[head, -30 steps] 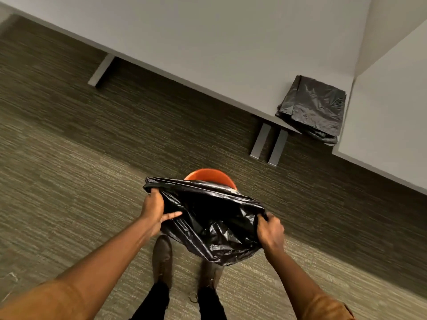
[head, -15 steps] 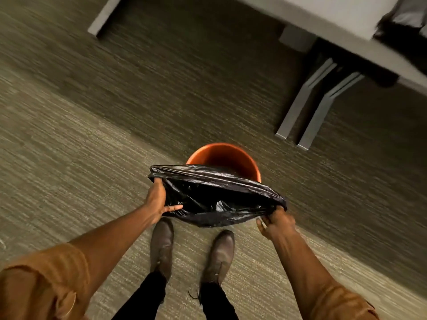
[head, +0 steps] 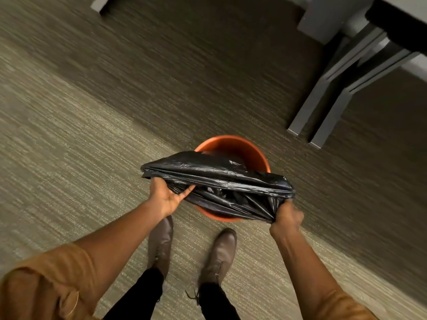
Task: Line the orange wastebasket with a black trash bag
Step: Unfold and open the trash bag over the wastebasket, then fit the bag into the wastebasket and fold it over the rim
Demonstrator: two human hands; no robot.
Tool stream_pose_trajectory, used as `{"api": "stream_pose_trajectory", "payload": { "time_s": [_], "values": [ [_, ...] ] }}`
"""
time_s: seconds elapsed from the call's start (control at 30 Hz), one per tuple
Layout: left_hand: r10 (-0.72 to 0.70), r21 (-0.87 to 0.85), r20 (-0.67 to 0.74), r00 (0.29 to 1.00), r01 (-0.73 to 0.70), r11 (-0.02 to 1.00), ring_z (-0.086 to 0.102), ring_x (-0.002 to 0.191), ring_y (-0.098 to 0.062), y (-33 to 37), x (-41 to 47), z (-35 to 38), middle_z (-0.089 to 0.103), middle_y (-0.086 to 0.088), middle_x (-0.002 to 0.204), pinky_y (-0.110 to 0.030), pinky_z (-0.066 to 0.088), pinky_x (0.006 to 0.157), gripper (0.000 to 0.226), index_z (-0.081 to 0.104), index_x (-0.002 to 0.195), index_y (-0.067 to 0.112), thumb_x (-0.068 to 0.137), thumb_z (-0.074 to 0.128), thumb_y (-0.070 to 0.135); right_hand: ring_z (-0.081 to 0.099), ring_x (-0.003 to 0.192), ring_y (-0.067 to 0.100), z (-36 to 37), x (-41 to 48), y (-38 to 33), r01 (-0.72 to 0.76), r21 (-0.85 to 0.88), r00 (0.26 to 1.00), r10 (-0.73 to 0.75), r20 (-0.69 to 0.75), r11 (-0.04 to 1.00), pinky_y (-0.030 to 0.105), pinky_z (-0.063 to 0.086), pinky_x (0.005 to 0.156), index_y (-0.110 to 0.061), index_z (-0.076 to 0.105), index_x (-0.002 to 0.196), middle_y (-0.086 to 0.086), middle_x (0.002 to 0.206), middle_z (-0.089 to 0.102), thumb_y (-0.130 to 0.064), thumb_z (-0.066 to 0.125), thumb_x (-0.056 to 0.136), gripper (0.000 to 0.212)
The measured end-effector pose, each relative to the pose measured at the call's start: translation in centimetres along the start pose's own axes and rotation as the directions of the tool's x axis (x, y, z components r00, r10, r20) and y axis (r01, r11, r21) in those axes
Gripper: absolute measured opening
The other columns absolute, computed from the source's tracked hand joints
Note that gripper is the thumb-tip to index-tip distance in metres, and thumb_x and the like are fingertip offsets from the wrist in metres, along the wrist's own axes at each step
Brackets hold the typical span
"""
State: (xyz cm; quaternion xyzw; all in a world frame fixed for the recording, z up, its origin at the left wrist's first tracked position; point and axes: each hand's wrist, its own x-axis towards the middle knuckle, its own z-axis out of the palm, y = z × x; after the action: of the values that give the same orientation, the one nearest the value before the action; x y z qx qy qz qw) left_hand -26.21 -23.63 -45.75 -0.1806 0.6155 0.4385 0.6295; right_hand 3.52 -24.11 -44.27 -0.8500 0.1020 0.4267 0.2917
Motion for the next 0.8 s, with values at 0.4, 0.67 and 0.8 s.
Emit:
{"api": "stream_pose_trajectory", "payload": {
  "time_s": [0.4, 0.67, 0.8],
  "values": [
    [0.034, 0.322, -0.223, 0.974, 0.041, 0.946, 0.073, 0.114, -0.045, -1.4, 4.8, -2.8, 0.069, -0.016, 0.141, -0.045, 0.067, 0.055, 0.058, 0.065, 0.141, 0.017, 0.113, 0.035, 0.058, 0.071, 0.113, 0.048, 0.8, 5.2, 7.4, -0.068, -0.095, 0.998, 0.069, 0.001, 0.993, 0.064, 0.060, 0.100, 0.000, 0.070, 0.099, 0.027, 0.127, 0.073, -0.045, 0.060, 0.104, 0.046],
    [0.052, 0.394, -0.162, 0.985, 0.016, 0.919, 0.069, 0.120, -0.040, -3.0, 7.0, -3.8, 0.068, -0.014, 0.140, -0.051, 0.067, 0.069, 0.051, 0.065, 0.136, 0.016, 0.115, 0.037, 0.053, 0.066, 0.103, 0.038, 1.4, 7.2, 9.3, -0.080, -0.035, 0.996, 0.081, 0.026, 0.996, 0.055, 0.058, 0.092, -0.005, 0.061, 0.092, 0.020, 0.118, 0.068, -0.032, 0.056, 0.111, 0.034],
    [0.070, 0.419, -0.044, 0.997, -0.045, 0.907, 0.067, 0.128, -0.034, -3.3, 8.1, -3.3, 0.069, -0.012, 0.143, -0.063, 0.056, 0.110, 0.043, 0.067, 0.126, 0.022, 0.117, 0.033, 0.046, 0.066, 0.082, 0.028, 1.8, 8.9, 8.5, -0.097, -0.009, 0.994, 0.098, 0.049, 0.995, 0.042, 0.059, 0.068, -0.011, 0.058, 0.086, 0.014, 0.099, 0.068, -0.031, 0.060, 0.110, 0.031]
  ]
}}
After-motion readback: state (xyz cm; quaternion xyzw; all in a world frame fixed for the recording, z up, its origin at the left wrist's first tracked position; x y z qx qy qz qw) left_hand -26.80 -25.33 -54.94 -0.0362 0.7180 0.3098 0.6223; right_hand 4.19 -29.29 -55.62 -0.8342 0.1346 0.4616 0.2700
